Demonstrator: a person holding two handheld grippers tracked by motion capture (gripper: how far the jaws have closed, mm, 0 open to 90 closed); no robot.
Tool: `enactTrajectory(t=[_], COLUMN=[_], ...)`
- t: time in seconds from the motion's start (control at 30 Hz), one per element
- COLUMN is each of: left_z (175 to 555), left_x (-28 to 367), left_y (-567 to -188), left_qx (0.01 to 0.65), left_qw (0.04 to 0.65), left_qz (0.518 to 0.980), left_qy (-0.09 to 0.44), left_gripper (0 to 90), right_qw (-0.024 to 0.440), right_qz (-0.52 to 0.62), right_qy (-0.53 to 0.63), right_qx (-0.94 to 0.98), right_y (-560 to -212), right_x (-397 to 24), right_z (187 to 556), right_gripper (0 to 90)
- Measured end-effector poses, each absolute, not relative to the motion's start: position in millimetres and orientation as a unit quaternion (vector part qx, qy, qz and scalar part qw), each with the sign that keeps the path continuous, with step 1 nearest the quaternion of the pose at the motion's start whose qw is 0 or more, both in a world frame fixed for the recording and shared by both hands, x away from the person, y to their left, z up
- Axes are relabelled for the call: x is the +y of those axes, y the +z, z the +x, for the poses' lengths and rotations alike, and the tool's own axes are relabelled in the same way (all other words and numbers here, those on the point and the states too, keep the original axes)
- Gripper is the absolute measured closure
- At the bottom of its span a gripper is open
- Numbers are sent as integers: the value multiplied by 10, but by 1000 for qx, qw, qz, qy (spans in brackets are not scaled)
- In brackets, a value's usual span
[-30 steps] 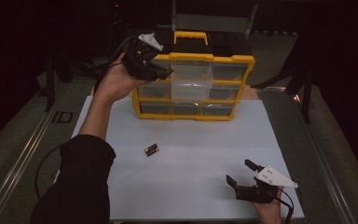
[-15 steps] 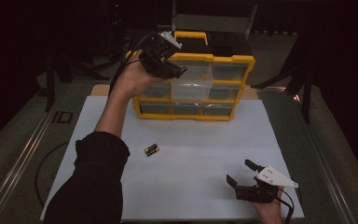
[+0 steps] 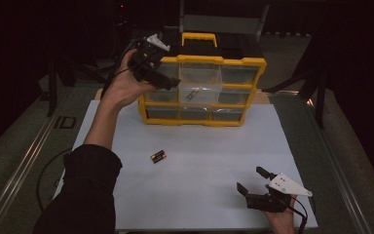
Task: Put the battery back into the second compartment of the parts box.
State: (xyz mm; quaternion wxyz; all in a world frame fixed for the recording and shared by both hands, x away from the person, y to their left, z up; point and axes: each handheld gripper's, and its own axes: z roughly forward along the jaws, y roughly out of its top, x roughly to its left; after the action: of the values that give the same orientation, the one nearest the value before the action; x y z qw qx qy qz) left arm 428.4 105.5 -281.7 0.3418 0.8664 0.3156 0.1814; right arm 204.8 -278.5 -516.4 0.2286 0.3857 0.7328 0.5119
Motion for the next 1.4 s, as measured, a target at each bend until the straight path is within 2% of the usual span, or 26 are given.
enactTrajectory(t=[0.03,0.33,0.6,0.87,1.17,1.4], left_z=[4281,4205,4065,4001,3886,3843], left_x=[1106,1321,1343,1400,1372,1329], left_y=[-2879,-3331,-3912,-4324,-4715,-4877], left_qx=[321,342,336,354,355,346], left_qw=[337,321,290,298,286,267], left_qz=[866,866,882,877,885,895], left_qy=[180,176,157,131,100,89], left_gripper=[74,39,53,63,81,119], right_qw=[229,228,228,228,229,227], right_qz=[385,386,384,385,385,384], right_qy=[511,510,508,508,508,508], right_qx=[733,734,737,736,735,737], right_y=[-5165,-5167,-5170,-5170,-5169,-5171], right_x=[-2785,-2778,-2770,-2776,-2777,-2773], right_z=[2049,2047,2044,2048,2045,2046], right_gripper=[76,76,76,76,76,76])
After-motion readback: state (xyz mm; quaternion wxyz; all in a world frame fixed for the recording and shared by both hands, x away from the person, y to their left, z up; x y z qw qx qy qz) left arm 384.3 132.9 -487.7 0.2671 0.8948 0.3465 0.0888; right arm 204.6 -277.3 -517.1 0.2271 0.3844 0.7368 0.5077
